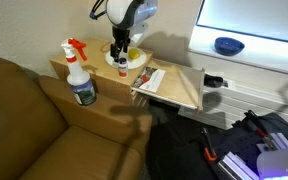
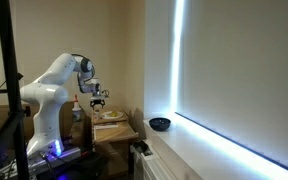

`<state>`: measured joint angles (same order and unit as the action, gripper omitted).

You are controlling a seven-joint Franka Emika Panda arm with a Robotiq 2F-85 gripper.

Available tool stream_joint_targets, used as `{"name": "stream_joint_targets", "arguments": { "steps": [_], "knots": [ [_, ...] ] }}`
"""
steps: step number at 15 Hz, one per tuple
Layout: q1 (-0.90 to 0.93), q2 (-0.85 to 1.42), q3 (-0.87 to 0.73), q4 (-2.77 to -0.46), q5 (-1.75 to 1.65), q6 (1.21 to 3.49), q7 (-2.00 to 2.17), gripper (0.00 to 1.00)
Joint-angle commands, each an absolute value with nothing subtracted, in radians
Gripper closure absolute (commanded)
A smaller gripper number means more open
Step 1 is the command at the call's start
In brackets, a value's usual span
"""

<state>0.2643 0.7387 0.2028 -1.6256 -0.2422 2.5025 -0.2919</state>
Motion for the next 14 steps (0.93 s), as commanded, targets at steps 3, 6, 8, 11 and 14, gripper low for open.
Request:
{"name": "stream_joint_targets", "arguments": {
  "steps": [3,6,8,11,14],
  "knots": [
    [0.181,0.580,0.236,-1.801,-0.178,2.568,-0.333,0.00],
    [0.184,0.485,0.173,-1.887,-0.180,2.582,-0.219,0.00],
    [0.171,0.420,0.168,-1.948,-0.173,2.634,-0.202,0.00],
    [0.178,0.463,0.164,-1.882,-0.183,2.595,-0.214,0.00],
    [0.179,0.441,0.164,-1.906,-0.183,2.598,-0.208,0.00]
  ]
}}
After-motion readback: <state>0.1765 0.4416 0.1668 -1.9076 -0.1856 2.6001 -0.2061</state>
